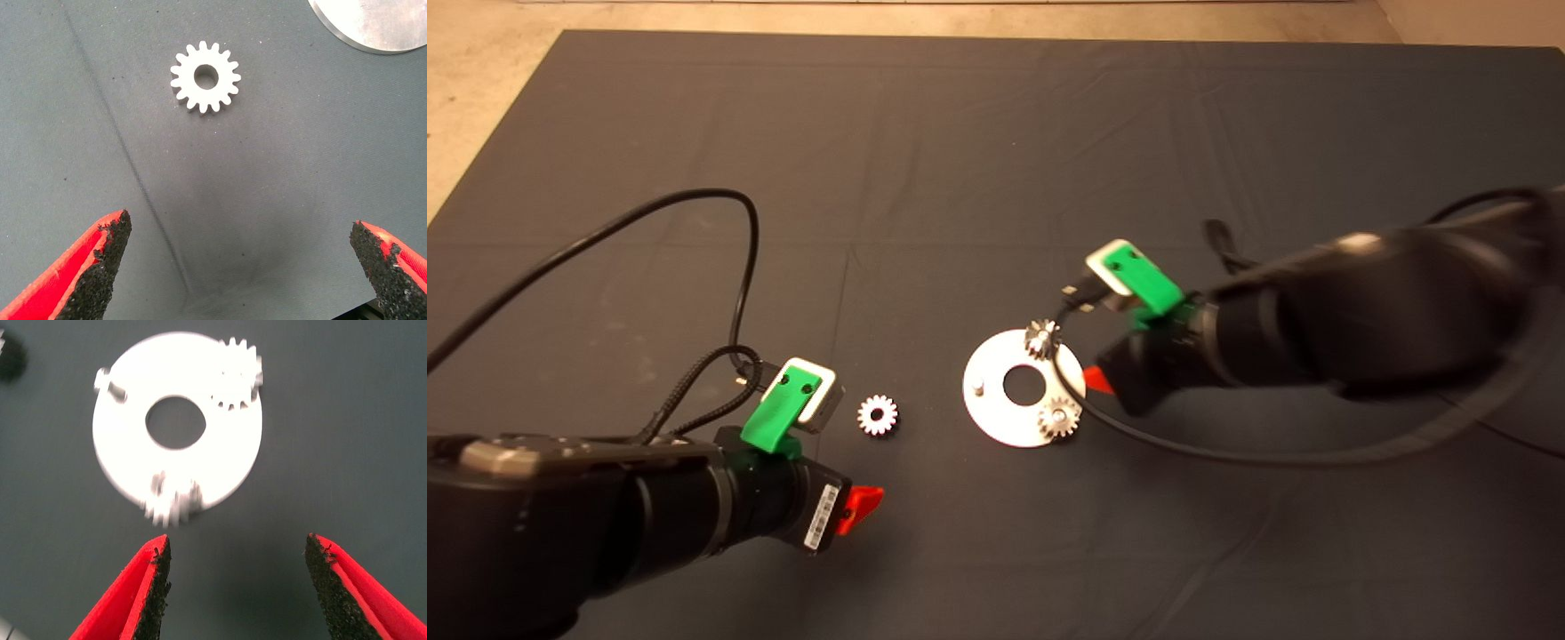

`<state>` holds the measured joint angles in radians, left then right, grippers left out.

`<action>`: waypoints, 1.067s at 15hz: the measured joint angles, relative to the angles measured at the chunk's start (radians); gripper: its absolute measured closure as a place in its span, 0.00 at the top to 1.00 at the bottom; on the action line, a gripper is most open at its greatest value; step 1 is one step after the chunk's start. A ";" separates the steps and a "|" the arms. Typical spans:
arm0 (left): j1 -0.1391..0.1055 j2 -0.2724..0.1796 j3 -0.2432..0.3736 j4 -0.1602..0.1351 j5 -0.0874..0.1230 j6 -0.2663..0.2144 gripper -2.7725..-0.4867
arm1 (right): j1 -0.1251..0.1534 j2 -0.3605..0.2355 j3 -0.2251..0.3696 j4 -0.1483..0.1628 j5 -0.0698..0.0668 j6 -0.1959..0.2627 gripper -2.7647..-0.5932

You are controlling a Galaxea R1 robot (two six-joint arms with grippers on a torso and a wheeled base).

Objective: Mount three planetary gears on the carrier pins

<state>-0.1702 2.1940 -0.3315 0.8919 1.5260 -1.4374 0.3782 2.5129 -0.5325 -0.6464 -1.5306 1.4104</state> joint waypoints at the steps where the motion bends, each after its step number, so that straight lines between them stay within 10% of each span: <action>1: 0.000 -0.001 0.000 0.000 0.000 0.004 0.82 | 0.015 -0.043 0.058 0.023 0.002 0.048 0.40; 3: 0.000 -0.002 0.000 0.000 0.000 0.007 0.82 | 0.030 -0.122 0.132 0.047 -0.003 0.123 0.40; 6: 0.000 -0.002 0.000 0.000 0.000 0.011 0.82 | -0.035 -0.170 0.137 0.037 0.000 0.104 0.40; 11: 0.000 -0.003 0.000 0.000 0.000 0.014 0.82 | -0.144 -0.365 0.137 -0.176 -0.001 -0.060 0.40; 16: 0.000 -0.002 0.000 0.000 0.000 0.016 0.82 | -0.250 -0.388 0.137 -0.198 -0.003 -0.106 0.40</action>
<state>-0.1698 2.1917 -0.3315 0.8919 1.5264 -1.4219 0.1279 2.1249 -0.3957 -0.8447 -1.5334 1.3040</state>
